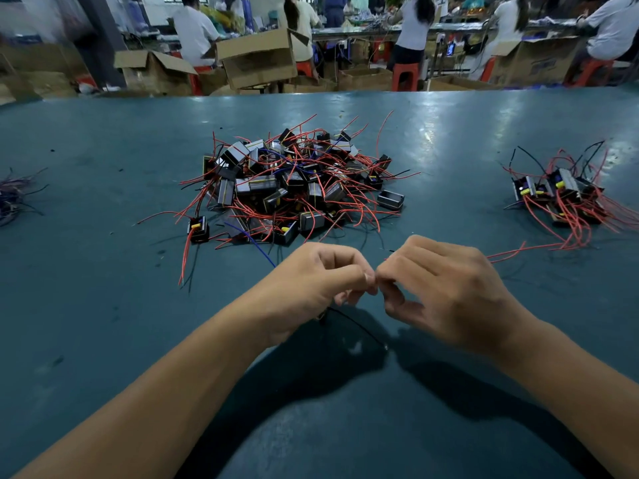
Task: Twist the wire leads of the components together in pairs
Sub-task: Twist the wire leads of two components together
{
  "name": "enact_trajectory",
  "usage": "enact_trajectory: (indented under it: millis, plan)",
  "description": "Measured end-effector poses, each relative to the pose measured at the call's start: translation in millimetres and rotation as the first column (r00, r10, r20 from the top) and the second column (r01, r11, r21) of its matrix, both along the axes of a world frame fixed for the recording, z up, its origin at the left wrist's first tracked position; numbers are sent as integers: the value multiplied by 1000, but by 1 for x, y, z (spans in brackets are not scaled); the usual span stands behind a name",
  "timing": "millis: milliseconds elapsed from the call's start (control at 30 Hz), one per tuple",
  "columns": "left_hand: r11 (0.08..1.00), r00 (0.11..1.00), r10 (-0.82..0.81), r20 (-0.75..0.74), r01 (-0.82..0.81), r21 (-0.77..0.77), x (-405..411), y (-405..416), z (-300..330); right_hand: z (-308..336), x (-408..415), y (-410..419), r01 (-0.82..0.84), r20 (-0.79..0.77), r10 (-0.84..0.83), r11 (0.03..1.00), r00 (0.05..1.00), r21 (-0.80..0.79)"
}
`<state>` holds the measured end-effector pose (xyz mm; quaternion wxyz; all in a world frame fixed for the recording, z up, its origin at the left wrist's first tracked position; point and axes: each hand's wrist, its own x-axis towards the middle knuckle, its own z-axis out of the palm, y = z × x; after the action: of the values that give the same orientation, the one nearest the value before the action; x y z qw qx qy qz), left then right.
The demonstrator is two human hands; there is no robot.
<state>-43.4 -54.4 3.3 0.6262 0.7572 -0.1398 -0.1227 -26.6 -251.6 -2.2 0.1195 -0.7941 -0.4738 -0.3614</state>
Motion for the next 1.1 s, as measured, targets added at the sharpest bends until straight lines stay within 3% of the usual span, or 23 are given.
enact_trajectory:
  millis: [67, 133, 167, 233, 267, 300, 333, 367, 400, 433, 467, 500, 533, 600, 767, 933, 967, 1033, 1100]
  plan:
    - [994, 987, 29, 158, -45, 100, -1, -1, -4, -1, -6, 2, 90, -256, -68, 993, 964, 75]
    - [961, 922, -12, 387, -96, 258, -1, -3, -7, -4, -12, 8, 257, -641, -83, 949, 763, 183]
    - [937, 869, -49, 492, -131, 324, -2, -4, -9, -4, -13, 11, 345, -804, -17, 909, 594, 235]
    - [897, 753, -113, 648, -204, 393, -2, -6, -11, -1, -13, 14, 538, -957, 266, 793, 115, 285]
    - [882, 703, -136, 698, -236, 409, -2, -6, -11, 1, -12, 13, 603, -892, 429, 753, -145, 264]
    - [870, 668, -152, 729, -259, 419, -3, -7, -11, 3, -12, 12, 650, -768, 555, 719, -320, 248]
    - [867, 652, -159, 742, -267, 420, -3, -8, -12, 5, -13, 11, 665, -689, 609, 706, -393, 244]
    - [875, 660, -150, 736, -257, 410, -3, -8, -13, 6, -12, 9, 652, -687, 610, 713, -395, 258]
    - [892, 696, -124, 707, -234, 387, -4, -8, -13, 5, -12, 7, 604, -780, 547, 743, -302, 287]
    - [912, 751, -84, 655, -207, 355, -4, -8, -13, 2, -11, 4, 528, -904, 417, 790, -89, 312]
    - [930, 812, -42, 582, -181, 320, -4, -7, -12, 1, -12, 2, 436, -948, 234, 845, 217, 308]
    - [946, 867, -4, 499, -159, 284, -2, -7, -11, 2, -11, -1, 345, -850, 54, 899, 524, 269]
    - [959, 906, 25, 422, -140, 245, -1, -6, -10, 1, -10, -4, 246, -674, -40, 946, 737, 213]
    - [981, 950, 50, 309, -105, 164, 1, -6, -8, 2, -8, -8, 123, -394, -83, 989, 915, 78]
    - [995, 981, 56, 184, -69, 67, 1, -5, -7, 5, -6, -6, 54, -111, -61, 997, 992, -62]
    - [998, 988, 26, 150, -36, 60, 1, -4, -7, 6, -3, -4, 31, -75, -38, 995, 996, -96]
    - [998, 986, 25, 162, -35, 56, 1, -5, -7, 5, -4, -3, 37, -124, -46, 996, 991, -76]
    - [996, 976, 31, 214, -47, 71, -1, -7, -9, 4, -8, 1, 101, -375, -79, 994, 924, 39]
    - [985, 951, 25, 308, -75, 152, -2, -8, -11, 2, -12, 6, 240, -681, -72, 958, 729, 157]
